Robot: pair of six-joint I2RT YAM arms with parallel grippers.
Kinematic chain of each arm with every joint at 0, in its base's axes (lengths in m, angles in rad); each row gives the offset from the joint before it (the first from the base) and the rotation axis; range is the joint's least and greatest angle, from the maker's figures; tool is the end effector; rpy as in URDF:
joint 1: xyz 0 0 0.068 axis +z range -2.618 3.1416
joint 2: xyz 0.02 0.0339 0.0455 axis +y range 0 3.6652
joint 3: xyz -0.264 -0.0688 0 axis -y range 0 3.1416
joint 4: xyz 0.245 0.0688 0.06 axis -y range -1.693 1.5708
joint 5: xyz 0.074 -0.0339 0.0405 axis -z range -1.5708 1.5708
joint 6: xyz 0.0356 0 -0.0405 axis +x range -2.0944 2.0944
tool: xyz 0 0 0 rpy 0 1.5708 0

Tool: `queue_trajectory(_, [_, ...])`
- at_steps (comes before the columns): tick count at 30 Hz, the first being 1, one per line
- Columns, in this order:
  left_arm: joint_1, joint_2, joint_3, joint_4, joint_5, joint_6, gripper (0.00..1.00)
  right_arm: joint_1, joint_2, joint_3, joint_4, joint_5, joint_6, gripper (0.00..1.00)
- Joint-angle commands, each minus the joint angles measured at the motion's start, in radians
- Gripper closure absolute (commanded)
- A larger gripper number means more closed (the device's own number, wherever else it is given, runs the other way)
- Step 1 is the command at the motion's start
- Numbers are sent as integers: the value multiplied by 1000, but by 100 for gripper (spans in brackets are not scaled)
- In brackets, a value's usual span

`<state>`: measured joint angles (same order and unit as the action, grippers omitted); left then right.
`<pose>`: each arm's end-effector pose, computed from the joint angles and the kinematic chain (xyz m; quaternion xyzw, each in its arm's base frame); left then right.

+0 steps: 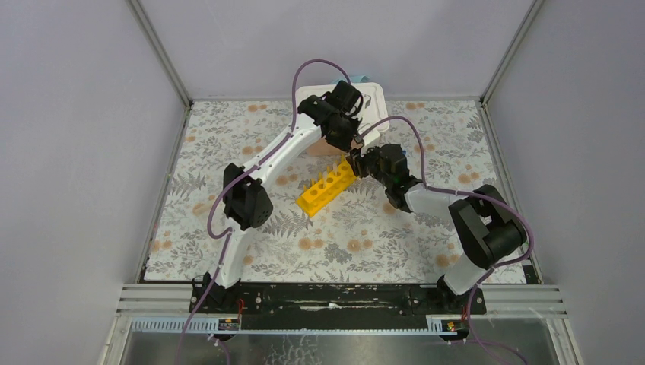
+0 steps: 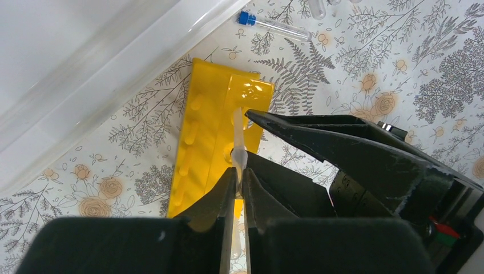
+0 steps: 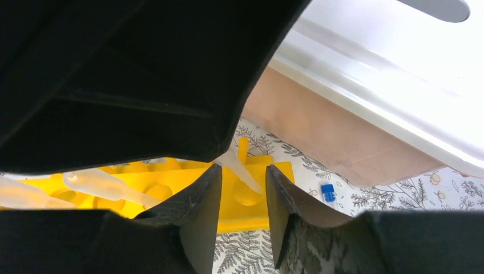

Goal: Organize the chemistry lab equipment
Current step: Insert the test tube into the slot of the test tube rack, then move the test tube rack to the center of the board.

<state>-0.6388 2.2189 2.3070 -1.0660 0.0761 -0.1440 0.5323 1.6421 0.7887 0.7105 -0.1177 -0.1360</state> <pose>0.3832 -0.2880 0.3145 0.2448 0.9239 -0.1450 0.2560 0.3023 0.1829 0.2161 -0.2838 0.7001 0.1723 0.6321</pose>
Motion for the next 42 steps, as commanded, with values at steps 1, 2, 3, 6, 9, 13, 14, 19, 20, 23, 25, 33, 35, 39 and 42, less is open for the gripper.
queue_trajectory(1, [-1, 19, 18, -9, 20, 17, 86, 12, 11, 51, 67, -11, -17, 61])
queue_trajectory(2, [-1, 20, 19, -9, 19, 17, 85, 13, 11, 52, 67, -11, -16, 63])
queue_trajectory(3, [-1, 19, 18, -9, 19, 15, 84, 14, 13, 52, 66, -11, -16, 64])
queue_trajectory(6, [-1, 19, 16, -9, 18, 14, 81, 17, 12, 50, 66, -13, -16, 72])
queue_trajectory(9, [-1, 18, 13, -10, 18, 12, 78, 18, 9, 46, 65, -11, -16, 74])
queue_trajectory(13, [-1, 18, 12, -8, 16, 9, 69, 17, 3, 41, 60, -11, -19, 76])
queue_trajectory(14, [-1, 19, 15, -8, 14, 8, 66, 19, 0, 40, 57, -11, -19, 76])
queue_trajectory(19, [-1, 6, -8, 12, 0, -2, 57, 20, -8, 40, 44, -17, -20, 76])
queue_trajectory(20, [-1, 0, -17, 18, -3, -4, 56, 20, -9, 40, 41, -17, -20, 76])
queue_trajectory(23, [-1, -13, -36, 35, -12, -11, 53, 20, -16, 40, 32, -18, -22, 76])
queue_trajectory(25, [-1, -19, -43, 45, -13, -12, 53, 21, -18, 41, 26, -20, -22, 76])
queue_trajectory(33, [-1, -33, -46, 60, -33, -21, 50, 20, -28, 38, 13, -18, -22, 75])
queue_trajectory(35, [-1, -38, -45, 66, -35, -24, 50, 21, -31, 37, 12, -19, -23, 74])
queue_trajectory(39, [-1, -56, -52, 88, -36, -32, 47, 20, -38, 34, 12, -15, -22, 70])
queue_trajectory(42, [-1, -80, -67, 111, -38, -40, 46, 21, -48, 30, 11, -15, -20, 67])
